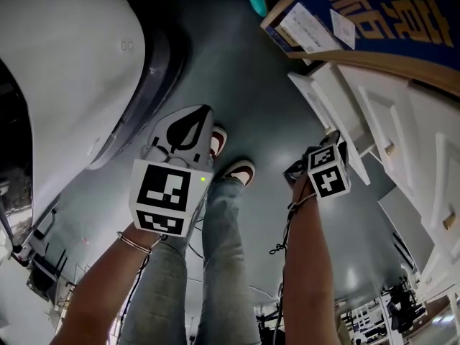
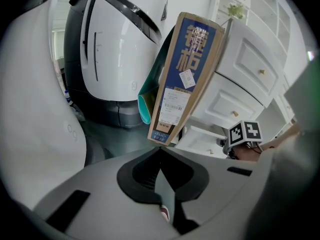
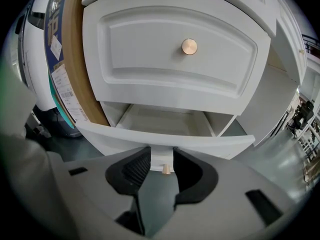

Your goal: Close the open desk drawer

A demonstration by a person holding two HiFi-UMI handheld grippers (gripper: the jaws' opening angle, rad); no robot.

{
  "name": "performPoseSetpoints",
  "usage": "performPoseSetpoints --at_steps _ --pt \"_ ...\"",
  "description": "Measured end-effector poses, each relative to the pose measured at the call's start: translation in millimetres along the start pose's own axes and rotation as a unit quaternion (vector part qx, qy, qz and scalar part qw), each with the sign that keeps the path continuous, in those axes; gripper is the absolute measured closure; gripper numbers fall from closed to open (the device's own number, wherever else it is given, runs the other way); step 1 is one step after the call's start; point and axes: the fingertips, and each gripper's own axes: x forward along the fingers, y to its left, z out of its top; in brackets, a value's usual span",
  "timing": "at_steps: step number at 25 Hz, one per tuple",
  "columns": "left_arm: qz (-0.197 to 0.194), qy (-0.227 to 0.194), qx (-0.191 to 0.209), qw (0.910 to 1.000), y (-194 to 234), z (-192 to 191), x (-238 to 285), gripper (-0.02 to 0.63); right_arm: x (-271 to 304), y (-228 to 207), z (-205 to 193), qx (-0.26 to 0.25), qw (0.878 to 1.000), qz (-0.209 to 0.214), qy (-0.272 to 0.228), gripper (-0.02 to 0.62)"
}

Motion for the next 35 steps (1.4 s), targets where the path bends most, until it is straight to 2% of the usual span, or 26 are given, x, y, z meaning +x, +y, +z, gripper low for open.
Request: performPoseSetpoints --at_steps 20,27,35 --pt "-0.005 -0.001 0.001 1.0 -0.9 4.8 10.1 0.594 26.1 -2.6 30.7 -0.011 1.0 -0.002 -0.007 0.446" --pt "-0.002 -0.002 -0.003 1.0 -1.8 4.7 11.5 0.594 36.9 -3.8 38.3 -0.018 1.0 -0.006 0.004 0.448" --pt "-0.004 -0.001 -0.004 1.0 -6.3 3.4 14.7 0.594 52.0 -9.1 54.3 -0.041 0.999 0.002 0.012 0.482"
